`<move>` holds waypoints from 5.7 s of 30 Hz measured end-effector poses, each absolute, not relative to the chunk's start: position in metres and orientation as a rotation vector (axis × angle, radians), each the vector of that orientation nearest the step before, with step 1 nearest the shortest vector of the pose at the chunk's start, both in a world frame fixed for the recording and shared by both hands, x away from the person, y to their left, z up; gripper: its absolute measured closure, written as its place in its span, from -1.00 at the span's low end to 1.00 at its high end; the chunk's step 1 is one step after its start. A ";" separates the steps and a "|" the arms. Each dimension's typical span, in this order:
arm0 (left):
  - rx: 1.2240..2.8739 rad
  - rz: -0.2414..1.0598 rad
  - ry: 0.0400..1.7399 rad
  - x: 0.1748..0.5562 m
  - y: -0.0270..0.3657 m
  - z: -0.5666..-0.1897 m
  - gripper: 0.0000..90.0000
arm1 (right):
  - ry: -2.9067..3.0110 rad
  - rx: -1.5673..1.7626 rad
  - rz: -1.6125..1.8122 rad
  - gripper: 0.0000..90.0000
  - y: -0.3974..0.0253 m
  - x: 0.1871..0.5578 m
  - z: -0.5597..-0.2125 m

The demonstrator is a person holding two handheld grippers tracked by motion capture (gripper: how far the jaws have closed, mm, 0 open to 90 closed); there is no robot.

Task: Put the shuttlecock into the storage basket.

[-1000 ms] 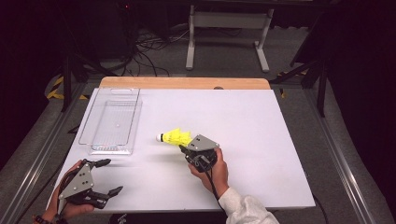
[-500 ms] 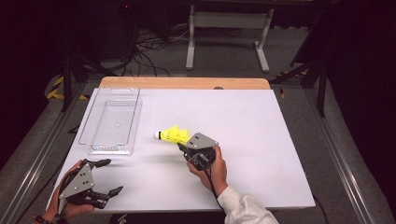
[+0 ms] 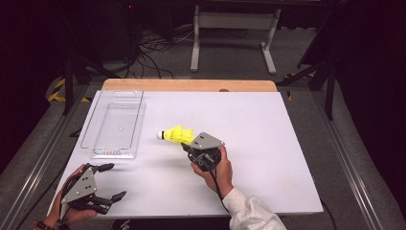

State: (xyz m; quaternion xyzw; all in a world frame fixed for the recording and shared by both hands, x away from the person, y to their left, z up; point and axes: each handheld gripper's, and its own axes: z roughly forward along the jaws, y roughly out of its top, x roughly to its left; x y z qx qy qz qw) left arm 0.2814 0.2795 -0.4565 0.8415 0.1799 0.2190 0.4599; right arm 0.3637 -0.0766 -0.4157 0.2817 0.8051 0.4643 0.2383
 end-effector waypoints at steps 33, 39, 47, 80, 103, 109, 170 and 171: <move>2.068 0.537 0.449 0.282 0.280 -0.457 -0.82 | 2.191 0.721 1.316 0.96 -0.058 0.377 -0.391; 2.066 0.537 0.450 0.282 0.280 -0.457 -0.82 | 2.205 0.695 1.317 0.96 -0.047 0.380 -0.389; 2.063 0.538 0.451 0.282 0.281 -0.457 -0.83 | 2.218 0.694 1.339 0.96 -0.039 0.385 -0.387; 2.059 0.532 0.445 0.281 0.281 -0.457 -0.82 | 2.272 0.634 1.359 0.96 0.001 0.394 -0.384; 2.039 0.530 0.445 0.280 0.283 -0.455 -0.82 | 2.345 0.516 1.306 0.96 0.037 0.395 -0.378; 2.031 0.531 0.445 0.279 0.283 -0.454 -0.82 | 2.373 0.476 1.274 0.96 0.048 0.398 -0.377; 2.017 0.514 0.432 0.275 0.286 -0.453 -0.82 | 2.585 0.245 0.969 0.96 0.135 0.409 -0.394; 2.018 0.514 0.432 0.275 0.286 -0.453 -0.82 | 2.589 0.248 0.967 0.96 0.136 0.410 -0.394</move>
